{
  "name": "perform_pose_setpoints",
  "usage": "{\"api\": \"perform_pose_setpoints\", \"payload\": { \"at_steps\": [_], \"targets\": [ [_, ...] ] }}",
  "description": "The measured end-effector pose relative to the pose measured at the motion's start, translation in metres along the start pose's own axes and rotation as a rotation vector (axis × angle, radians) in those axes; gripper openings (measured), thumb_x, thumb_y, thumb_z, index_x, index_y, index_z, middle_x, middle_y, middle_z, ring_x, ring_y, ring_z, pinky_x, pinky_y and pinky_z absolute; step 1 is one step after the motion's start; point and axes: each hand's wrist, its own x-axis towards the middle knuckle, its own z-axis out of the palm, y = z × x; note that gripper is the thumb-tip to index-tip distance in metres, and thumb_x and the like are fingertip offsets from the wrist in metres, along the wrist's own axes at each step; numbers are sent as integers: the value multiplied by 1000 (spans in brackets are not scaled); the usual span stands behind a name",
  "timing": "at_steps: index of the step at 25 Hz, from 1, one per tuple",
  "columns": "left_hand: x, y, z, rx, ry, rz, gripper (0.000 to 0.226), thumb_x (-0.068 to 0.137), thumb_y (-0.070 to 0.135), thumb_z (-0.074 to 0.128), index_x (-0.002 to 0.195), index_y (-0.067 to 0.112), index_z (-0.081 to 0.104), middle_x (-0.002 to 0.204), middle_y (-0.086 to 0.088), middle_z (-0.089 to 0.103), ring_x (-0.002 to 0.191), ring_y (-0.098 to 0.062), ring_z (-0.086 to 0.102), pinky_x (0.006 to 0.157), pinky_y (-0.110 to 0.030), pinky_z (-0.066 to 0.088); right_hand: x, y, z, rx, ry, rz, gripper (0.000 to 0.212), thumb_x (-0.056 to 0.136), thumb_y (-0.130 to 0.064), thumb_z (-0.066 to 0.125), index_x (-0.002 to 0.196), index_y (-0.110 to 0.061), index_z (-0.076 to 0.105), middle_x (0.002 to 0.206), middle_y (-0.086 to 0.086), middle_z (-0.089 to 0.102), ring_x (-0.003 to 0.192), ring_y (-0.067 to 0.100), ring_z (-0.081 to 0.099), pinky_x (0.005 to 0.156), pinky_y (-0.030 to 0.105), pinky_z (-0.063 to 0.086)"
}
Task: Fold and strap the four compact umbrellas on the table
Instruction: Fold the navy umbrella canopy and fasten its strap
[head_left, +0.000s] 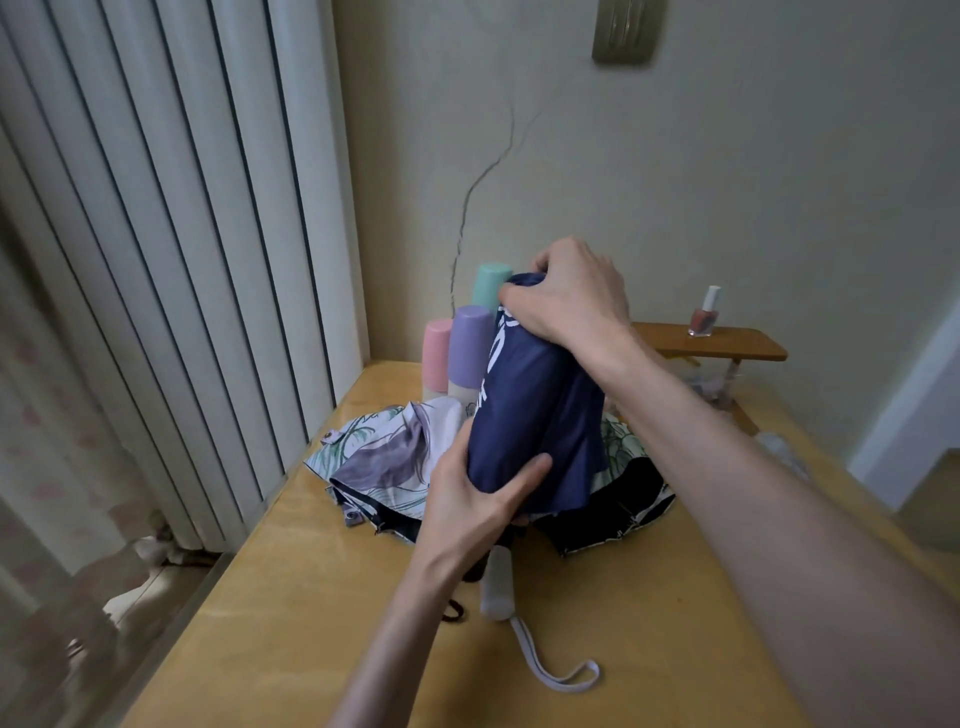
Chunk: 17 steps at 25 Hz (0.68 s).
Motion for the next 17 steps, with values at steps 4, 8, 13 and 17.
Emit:
{"api": "perform_pose_setpoints", "payload": {
  "at_steps": [4, 8, 13, 17],
  "targets": [
    [-2, -3, 2, -127, -19, -121, 37, 88, 25, 84, 119, 15, 67, 102, -3, 78, 78, -25, 77, 53, -37, 60, 0, 5, 8, 21, -53, -28, 37, 88, -43, 67, 67, -19, 48, 63, 4, 42, 78, 37, 48, 62, 38, 35],
    [-1, -7, -10, -251, 79, -220, 51, 82, 51, 72, 100, 5, 59, 61, -7, 59, 53, -25, 52, 44, -31, 46, -7, 30, 14, 575, -113, -137, 32, 92, -55, 71, 106, -28, 77, 100, -12, 75, 97, 7, 70, 96, 38, 57],
    [4, -9, -20, -321, 148, -279, 60, 86, 64, 53, 94, 4, 57, 54, -8, 53, 44, -24, 49, 37, -29, 41, -32, 65, 21, 698, -256, -229, 19, 91, -20, 83, 110, -17, 79, 96, -2, 80, 85, 1, 71, 84, 18, 52],
    [6, -13, -19, -353, 167, -288, 60, 83, 66, 59, 99, 8, 59, 59, -11, 54, 46, -23, 49, 39, -29, 43, -48, 84, 13, 729, -303, -306, 38, 89, -6, 82, 123, -21, 73, 111, -1, 76, 103, 7, 71, 91, 27, 55]
  ]
}}
